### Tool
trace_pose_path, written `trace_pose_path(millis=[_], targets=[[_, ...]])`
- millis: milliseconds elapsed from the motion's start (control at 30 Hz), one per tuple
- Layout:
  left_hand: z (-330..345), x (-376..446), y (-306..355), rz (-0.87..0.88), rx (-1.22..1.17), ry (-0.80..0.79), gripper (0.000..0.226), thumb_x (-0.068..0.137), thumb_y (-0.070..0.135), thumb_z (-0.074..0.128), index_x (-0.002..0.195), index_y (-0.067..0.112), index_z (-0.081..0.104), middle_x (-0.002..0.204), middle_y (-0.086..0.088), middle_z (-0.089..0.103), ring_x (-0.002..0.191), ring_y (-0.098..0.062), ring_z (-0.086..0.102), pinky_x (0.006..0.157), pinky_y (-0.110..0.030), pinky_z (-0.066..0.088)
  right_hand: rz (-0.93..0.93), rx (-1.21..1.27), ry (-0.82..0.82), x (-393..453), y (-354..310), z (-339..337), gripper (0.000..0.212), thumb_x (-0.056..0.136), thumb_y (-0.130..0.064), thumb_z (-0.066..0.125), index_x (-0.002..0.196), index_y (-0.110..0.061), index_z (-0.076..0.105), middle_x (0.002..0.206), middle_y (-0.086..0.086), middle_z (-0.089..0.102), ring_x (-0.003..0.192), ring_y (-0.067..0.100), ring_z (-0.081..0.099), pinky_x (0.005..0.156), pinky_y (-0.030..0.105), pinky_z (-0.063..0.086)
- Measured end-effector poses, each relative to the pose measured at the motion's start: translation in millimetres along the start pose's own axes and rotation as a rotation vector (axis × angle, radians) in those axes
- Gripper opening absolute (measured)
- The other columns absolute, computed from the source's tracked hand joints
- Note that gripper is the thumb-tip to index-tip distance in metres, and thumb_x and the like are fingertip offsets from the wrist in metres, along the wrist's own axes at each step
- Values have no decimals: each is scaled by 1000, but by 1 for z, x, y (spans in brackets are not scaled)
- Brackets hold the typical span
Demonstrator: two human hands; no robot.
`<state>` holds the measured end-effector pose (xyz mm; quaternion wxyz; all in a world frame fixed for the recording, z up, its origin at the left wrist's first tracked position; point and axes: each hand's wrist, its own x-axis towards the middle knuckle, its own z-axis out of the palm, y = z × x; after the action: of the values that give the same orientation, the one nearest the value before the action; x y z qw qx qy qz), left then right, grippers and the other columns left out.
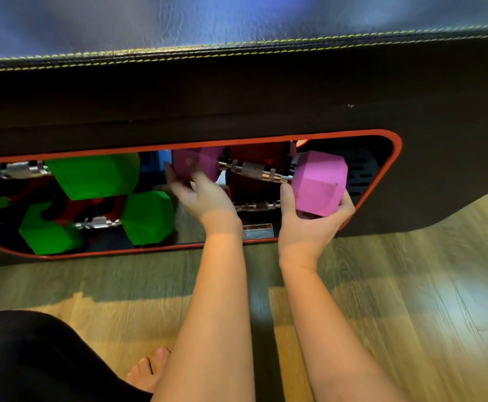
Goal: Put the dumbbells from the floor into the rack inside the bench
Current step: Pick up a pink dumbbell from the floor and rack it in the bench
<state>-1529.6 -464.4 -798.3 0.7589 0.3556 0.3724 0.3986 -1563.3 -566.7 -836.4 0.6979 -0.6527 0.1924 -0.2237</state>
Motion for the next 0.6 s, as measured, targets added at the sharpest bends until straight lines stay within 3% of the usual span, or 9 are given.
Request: trace_pose_path(millis=[133,267,300,367,433,533,600], targets=[[-3,5,2,35,68,3,45,93,7,62,135,8,46,131,-9,56,112,-19,58,81,-10,51,-10,-24,-26,3,-6,-3,86,70,-35,85,138,-18,35,116,-21,43,100,-14,50,82,9,47],[-5,3,-2,11,88,44,44,93,12,63,134,10,46,125,-5,57,92,-4,60,63,-4,50,-75,-69,-58,17,-13,-1,86,70,-47,82,139,-25,35,130,-5,47,116,4,52,93,19,49],[-6,3,-2,13,94,51,45,93,11,63,134,9,46,123,-4,57,90,-2,59,60,-3,48,-77,-78,-68,19,-13,0,86,70,-50,80,139,-26,35,132,-4,47,118,7,51,93,16,47],[-8,5,-2,65,119,46,44,92,8,64,132,5,46,126,-9,56,98,-9,60,65,-4,49,-73,-88,-84,25,-11,0,84,71,-54,77,139,-25,35,128,-7,48,118,9,48,86,4,40],[-9,6,-4,155,171,31,45,90,4,64,131,2,46,133,-15,51,98,-8,57,70,-5,49,-69,-121,-126,36,-10,2,83,73,-53,75,139,-25,33,122,-9,46,119,15,45,80,4,34],[-15,-1,-6,330,292,-29,54,84,-3,63,134,-3,43,131,-16,40,101,-4,50,76,-2,45,-57,-208,-235,57,-13,9,94,74,-49,77,146,-22,23,133,6,42,125,23,40,90,21,34],[-18,1,-9,417,478,-73,73,72,10,66,140,2,40,128,-13,36,110,-11,40,88,-6,39,-148,-339,-255,62,-15,13,106,70,-48,81,149,-17,18,142,10,36,129,25,32,102,32,31]])
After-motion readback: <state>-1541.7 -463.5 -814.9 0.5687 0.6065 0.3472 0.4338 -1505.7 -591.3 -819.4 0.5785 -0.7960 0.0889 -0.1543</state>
